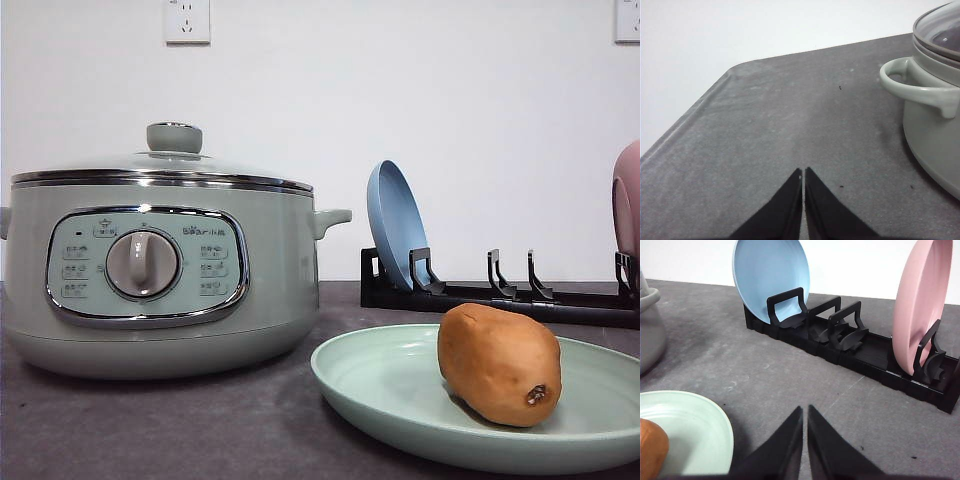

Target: Transfer potato from steamer to green plate

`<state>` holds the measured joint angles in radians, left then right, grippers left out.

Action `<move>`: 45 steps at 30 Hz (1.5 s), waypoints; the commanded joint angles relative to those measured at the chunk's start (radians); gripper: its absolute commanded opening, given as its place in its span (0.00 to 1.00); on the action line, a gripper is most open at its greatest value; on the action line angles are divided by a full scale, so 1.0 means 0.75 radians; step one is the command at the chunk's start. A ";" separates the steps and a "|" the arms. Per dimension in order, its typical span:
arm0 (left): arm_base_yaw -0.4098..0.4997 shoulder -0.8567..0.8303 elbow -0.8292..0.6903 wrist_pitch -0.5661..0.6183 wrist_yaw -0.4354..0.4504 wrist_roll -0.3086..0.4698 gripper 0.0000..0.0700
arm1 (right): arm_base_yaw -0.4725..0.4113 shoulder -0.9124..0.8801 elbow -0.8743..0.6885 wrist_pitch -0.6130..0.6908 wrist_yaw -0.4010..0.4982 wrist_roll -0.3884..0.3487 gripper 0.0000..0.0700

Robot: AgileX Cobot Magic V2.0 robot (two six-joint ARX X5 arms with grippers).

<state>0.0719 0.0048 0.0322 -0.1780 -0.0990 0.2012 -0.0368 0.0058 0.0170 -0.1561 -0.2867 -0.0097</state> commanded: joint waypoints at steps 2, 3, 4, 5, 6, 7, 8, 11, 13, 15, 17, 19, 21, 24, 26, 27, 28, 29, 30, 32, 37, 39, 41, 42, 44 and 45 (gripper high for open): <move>0.001 -0.002 -0.027 -0.009 0.002 0.020 0.00 | -0.003 -0.003 -0.006 -0.002 -0.001 0.017 0.01; 0.001 -0.002 -0.027 -0.009 0.002 0.020 0.00 | -0.003 -0.003 -0.006 -0.002 -0.001 0.017 0.01; 0.001 -0.002 -0.027 -0.009 0.002 0.020 0.00 | -0.003 -0.003 -0.006 -0.002 -0.001 0.017 0.01; 0.001 -0.002 -0.027 -0.009 0.002 0.020 0.00 | -0.003 -0.003 -0.006 -0.002 -0.001 0.018 0.01; 0.001 -0.002 -0.027 -0.009 0.002 0.020 0.00 | -0.003 -0.003 -0.006 -0.002 -0.001 0.017 0.01; 0.001 -0.002 -0.027 -0.009 0.002 0.020 0.00 | -0.003 -0.003 -0.006 -0.002 -0.001 0.017 0.01; 0.001 -0.002 -0.027 -0.009 0.002 0.020 0.00 | -0.003 -0.003 -0.006 -0.002 -0.001 0.018 0.01; 0.001 -0.002 -0.027 -0.009 0.002 0.020 0.00 | -0.003 -0.003 -0.006 -0.002 -0.001 0.017 0.01; 0.001 -0.002 -0.027 -0.009 0.002 0.020 0.00 | -0.003 -0.003 -0.006 -0.002 -0.001 0.018 0.01; 0.001 -0.002 -0.027 -0.009 0.002 0.020 0.00 | -0.003 -0.003 -0.006 -0.002 -0.001 0.017 0.01; 0.001 -0.002 -0.027 -0.009 0.002 0.020 0.00 | -0.003 -0.003 -0.006 -0.002 -0.001 0.018 0.01; 0.001 -0.002 -0.027 -0.009 0.002 0.020 0.00 | -0.003 -0.003 -0.006 -0.002 -0.001 0.017 0.01; 0.001 -0.002 -0.027 -0.009 0.002 0.020 0.00 | -0.003 -0.003 -0.006 -0.002 -0.001 0.017 0.01; 0.001 -0.002 -0.027 -0.009 0.002 0.020 0.00 | -0.003 -0.003 -0.006 -0.002 -0.001 0.017 0.01; 0.001 -0.002 -0.027 -0.009 0.002 0.020 0.00 | -0.003 -0.003 -0.006 -0.002 -0.001 0.017 0.01; 0.001 -0.002 -0.027 -0.009 0.002 0.020 0.00 | -0.003 -0.003 -0.006 -0.002 -0.001 0.018 0.01; 0.001 -0.002 -0.027 -0.009 0.002 0.020 0.00 | -0.003 -0.003 -0.006 -0.002 -0.001 0.017 0.01; 0.001 -0.002 -0.027 -0.009 0.002 0.020 0.00 | -0.003 -0.003 -0.006 -0.002 -0.001 0.017 0.01; 0.001 -0.002 -0.027 -0.009 0.002 0.020 0.00 | -0.003 -0.003 -0.006 -0.002 -0.001 0.017 0.01; 0.001 -0.002 -0.027 -0.009 0.002 0.020 0.00 | -0.003 -0.003 -0.006 -0.002 -0.001 0.017 0.01; 0.001 -0.002 -0.027 -0.009 0.002 0.020 0.00 | -0.003 -0.003 -0.006 -0.002 -0.001 0.018 0.01; 0.001 -0.002 -0.027 -0.009 0.002 0.020 0.00 | -0.003 -0.003 -0.006 -0.002 -0.001 0.017 0.01; 0.001 -0.002 -0.027 -0.009 0.002 0.020 0.00 | -0.003 -0.003 -0.006 -0.002 -0.001 0.017 0.01; 0.001 -0.002 -0.027 -0.009 0.002 0.020 0.00 | -0.003 -0.003 -0.006 -0.002 -0.001 0.017 0.01; 0.001 -0.002 -0.027 -0.009 0.002 0.020 0.00 | -0.003 -0.003 -0.006 -0.002 -0.001 0.018 0.01; 0.001 -0.002 -0.027 -0.009 0.002 0.020 0.00 | -0.003 -0.003 -0.006 -0.002 -0.001 0.018 0.01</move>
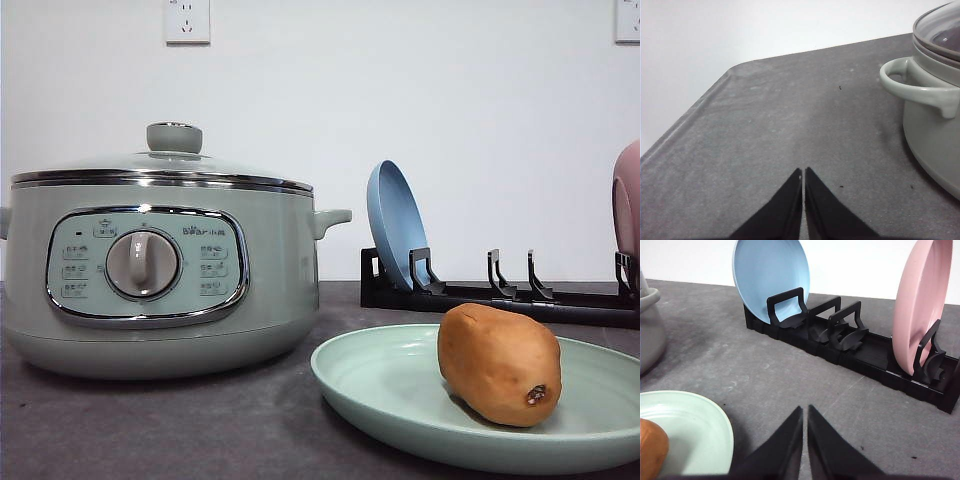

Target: Transfer potato from steamer to green plate

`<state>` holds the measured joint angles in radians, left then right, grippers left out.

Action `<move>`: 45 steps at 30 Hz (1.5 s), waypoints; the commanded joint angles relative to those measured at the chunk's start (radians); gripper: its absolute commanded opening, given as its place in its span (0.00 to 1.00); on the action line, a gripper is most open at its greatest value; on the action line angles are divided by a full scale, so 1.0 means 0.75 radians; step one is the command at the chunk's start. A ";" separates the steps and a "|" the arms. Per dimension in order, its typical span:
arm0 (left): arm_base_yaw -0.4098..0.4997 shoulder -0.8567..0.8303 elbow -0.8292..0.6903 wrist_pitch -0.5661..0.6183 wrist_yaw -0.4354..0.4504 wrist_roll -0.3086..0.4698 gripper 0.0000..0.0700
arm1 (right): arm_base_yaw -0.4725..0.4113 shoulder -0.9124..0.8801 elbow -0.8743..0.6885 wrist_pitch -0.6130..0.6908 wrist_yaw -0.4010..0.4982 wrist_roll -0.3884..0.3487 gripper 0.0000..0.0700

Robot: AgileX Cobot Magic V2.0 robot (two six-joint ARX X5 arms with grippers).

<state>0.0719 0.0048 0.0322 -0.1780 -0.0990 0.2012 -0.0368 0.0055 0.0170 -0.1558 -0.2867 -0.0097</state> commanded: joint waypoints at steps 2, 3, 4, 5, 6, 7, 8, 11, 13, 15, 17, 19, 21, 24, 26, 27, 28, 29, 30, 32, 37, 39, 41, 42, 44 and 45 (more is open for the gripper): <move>0.001 -0.002 -0.027 -0.009 0.002 0.020 0.00 | -0.003 -0.003 -0.006 -0.002 -0.001 0.017 0.01; 0.001 -0.002 -0.027 -0.009 0.002 0.020 0.00 | -0.003 -0.003 -0.006 -0.002 -0.001 0.017 0.01; 0.001 -0.002 -0.027 -0.009 0.002 0.020 0.00 | -0.003 -0.003 -0.006 -0.002 -0.001 0.018 0.01; 0.001 -0.002 -0.027 -0.009 0.002 0.020 0.00 | -0.003 -0.003 -0.006 -0.002 -0.001 0.017 0.01; 0.001 -0.002 -0.027 -0.009 0.002 0.020 0.00 | -0.003 -0.003 -0.006 -0.002 -0.001 0.017 0.01; 0.001 -0.002 -0.027 -0.009 0.002 0.020 0.00 | -0.003 -0.003 -0.006 -0.002 -0.001 0.017 0.01; 0.001 -0.002 -0.027 -0.009 0.002 0.020 0.00 | -0.003 -0.003 -0.006 -0.002 -0.001 0.017 0.01; 0.001 -0.002 -0.027 -0.009 0.002 0.020 0.00 | -0.003 -0.003 -0.006 -0.002 -0.001 0.017 0.01; 0.001 -0.002 -0.027 -0.009 0.002 0.020 0.00 | -0.003 -0.003 -0.006 -0.002 -0.001 0.017 0.01; 0.001 -0.002 -0.027 -0.009 0.002 0.020 0.00 | -0.003 -0.003 -0.006 -0.002 -0.001 0.017 0.01; 0.001 -0.002 -0.027 -0.009 0.002 0.020 0.00 | -0.003 -0.003 -0.006 -0.002 -0.001 0.017 0.01; 0.001 -0.002 -0.027 -0.009 0.002 0.020 0.00 | -0.003 -0.003 -0.006 -0.002 -0.001 0.017 0.01; 0.001 -0.002 -0.027 -0.009 0.002 0.020 0.00 | -0.003 -0.003 -0.006 -0.002 -0.001 0.017 0.01; 0.001 -0.002 -0.027 -0.009 0.002 0.020 0.00 | -0.003 -0.003 -0.006 -0.002 -0.001 0.017 0.01; 0.001 -0.002 -0.027 -0.009 0.002 0.020 0.00 | -0.003 -0.003 -0.006 -0.003 -0.001 0.017 0.01; 0.001 -0.002 -0.027 -0.009 0.002 0.020 0.00 | -0.003 -0.003 -0.006 -0.002 -0.001 0.017 0.01; 0.001 -0.002 -0.027 -0.009 0.002 0.020 0.00 | -0.003 -0.003 -0.006 -0.002 -0.001 0.017 0.01; 0.001 -0.002 -0.027 -0.009 0.002 0.020 0.00 | -0.003 -0.003 -0.006 -0.002 -0.001 0.017 0.01; 0.001 -0.002 -0.027 -0.009 0.002 0.020 0.00 | -0.003 -0.003 -0.006 -0.002 -0.001 0.017 0.01; 0.001 -0.002 -0.027 -0.009 0.002 0.020 0.00 | -0.003 -0.003 -0.006 -0.002 -0.001 0.017 0.01; 0.001 -0.002 -0.027 -0.009 0.002 0.020 0.00 | -0.003 -0.003 -0.006 -0.002 -0.001 0.017 0.01; 0.001 -0.002 -0.027 -0.009 0.002 0.020 0.00 | -0.003 -0.003 -0.006 -0.002 -0.001 0.017 0.01; 0.001 -0.002 -0.027 -0.009 0.002 0.020 0.00 | -0.003 -0.003 -0.006 -0.002 -0.001 0.017 0.01; 0.001 -0.002 -0.027 -0.009 0.002 0.020 0.00 | -0.003 -0.003 -0.006 -0.002 -0.001 0.017 0.01; 0.001 -0.002 -0.027 -0.009 0.002 0.020 0.00 | -0.003 -0.003 -0.006 -0.002 -0.001 0.017 0.01; 0.001 -0.002 -0.027 -0.009 0.002 0.020 0.00 | -0.003 -0.003 -0.006 -0.002 -0.001 0.017 0.01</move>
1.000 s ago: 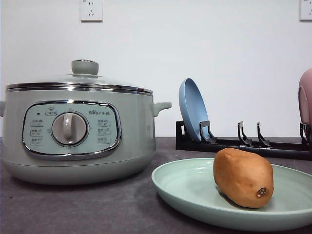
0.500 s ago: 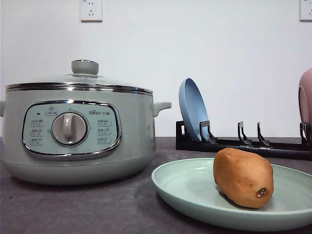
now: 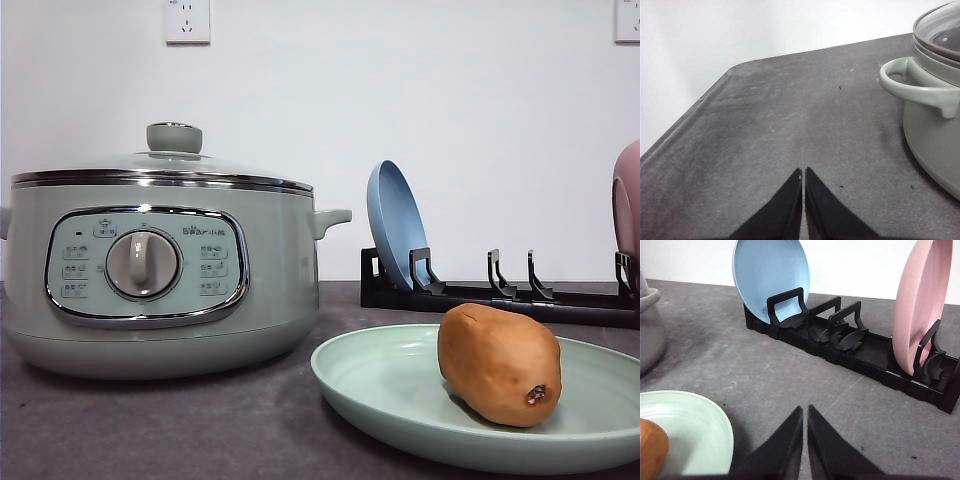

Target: Transfer potato from steamer to green plate

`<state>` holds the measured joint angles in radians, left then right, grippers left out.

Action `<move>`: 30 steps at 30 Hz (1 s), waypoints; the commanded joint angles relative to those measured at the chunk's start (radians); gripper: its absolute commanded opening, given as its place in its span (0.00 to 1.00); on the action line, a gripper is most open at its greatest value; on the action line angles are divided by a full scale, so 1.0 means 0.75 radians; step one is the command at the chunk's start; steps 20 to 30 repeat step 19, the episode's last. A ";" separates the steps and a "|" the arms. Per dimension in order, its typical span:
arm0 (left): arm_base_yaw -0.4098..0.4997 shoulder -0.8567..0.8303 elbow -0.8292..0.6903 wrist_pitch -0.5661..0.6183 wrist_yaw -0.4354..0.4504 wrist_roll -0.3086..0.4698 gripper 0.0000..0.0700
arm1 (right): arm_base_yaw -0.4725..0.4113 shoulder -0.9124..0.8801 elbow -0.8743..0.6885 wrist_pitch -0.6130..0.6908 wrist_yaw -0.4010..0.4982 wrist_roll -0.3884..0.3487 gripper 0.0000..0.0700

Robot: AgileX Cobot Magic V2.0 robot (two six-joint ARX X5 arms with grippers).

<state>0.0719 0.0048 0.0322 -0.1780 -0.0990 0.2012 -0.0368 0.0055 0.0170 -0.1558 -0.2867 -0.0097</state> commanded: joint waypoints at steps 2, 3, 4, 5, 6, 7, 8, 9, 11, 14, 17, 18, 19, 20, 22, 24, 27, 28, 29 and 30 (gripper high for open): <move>0.001 -0.002 -0.027 -0.009 0.002 0.020 0.00 | -0.003 -0.003 -0.006 -0.002 -0.001 0.017 0.01; 0.001 -0.002 -0.027 -0.009 0.002 0.020 0.00 | -0.003 -0.003 -0.006 -0.002 -0.001 0.017 0.01; 0.001 -0.002 -0.027 -0.009 0.002 0.020 0.00 | -0.003 -0.003 -0.006 -0.002 -0.001 0.017 0.01; 0.001 -0.002 -0.027 -0.009 0.002 0.020 0.00 | -0.003 -0.003 -0.006 -0.002 -0.001 0.018 0.01; 0.001 -0.002 -0.027 -0.009 0.002 0.020 0.00 | -0.003 -0.003 -0.006 -0.002 -0.001 0.017 0.01; 0.001 -0.002 -0.027 -0.009 0.002 0.020 0.00 | -0.003 -0.003 -0.006 -0.002 -0.001 0.017 0.01; 0.001 -0.002 -0.027 -0.009 0.002 0.020 0.00 | -0.003 -0.003 -0.006 -0.003 -0.001 0.017 0.01; 0.001 -0.002 -0.027 -0.009 0.002 0.020 0.00 | -0.003 -0.003 -0.006 -0.002 -0.001 0.017 0.01; 0.001 -0.002 -0.027 -0.009 0.002 0.020 0.00 | -0.003 -0.003 -0.006 -0.002 -0.001 0.017 0.01; 0.001 -0.002 -0.027 -0.009 0.002 0.020 0.00 | -0.003 -0.003 -0.006 -0.002 -0.001 0.017 0.01; 0.001 -0.002 -0.027 -0.009 0.002 0.020 0.00 | -0.003 -0.003 -0.006 -0.002 -0.001 0.017 0.01; 0.001 -0.002 -0.027 -0.009 0.002 0.020 0.00 | -0.003 -0.003 -0.006 -0.002 -0.001 0.018 0.01; 0.001 -0.002 -0.027 -0.009 0.002 0.020 0.00 | -0.003 -0.003 -0.006 -0.002 -0.001 0.017 0.01; 0.001 -0.002 -0.027 -0.009 0.002 0.020 0.00 | -0.003 -0.003 -0.006 -0.002 -0.001 0.017 0.01; 0.001 -0.002 -0.027 -0.009 0.002 0.020 0.00 | -0.003 -0.003 -0.006 -0.002 -0.001 0.017 0.01; 0.001 -0.002 -0.027 -0.009 0.002 0.020 0.00 | -0.003 -0.003 -0.006 -0.002 -0.001 0.017 0.01; 0.001 -0.002 -0.027 -0.009 0.002 0.020 0.00 | -0.003 -0.003 -0.006 -0.002 -0.001 0.017 0.01; 0.001 -0.002 -0.027 -0.009 0.002 0.020 0.00 | -0.003 -0.003 -0.006 -0.002 -0.001 0.017 0.01; 0.001 -0.002 -0.027 -0.009 0.002 0.020 0.00 | -0.003 -0.003 -0.006 -0.002 -0.001 0.017 0.01; 0.001 -0.002 -0.027 -0.009 0.002 0.020 0.00 | -0.003 -0.003 -0.006 -0.002 -0.001 0.017 0.01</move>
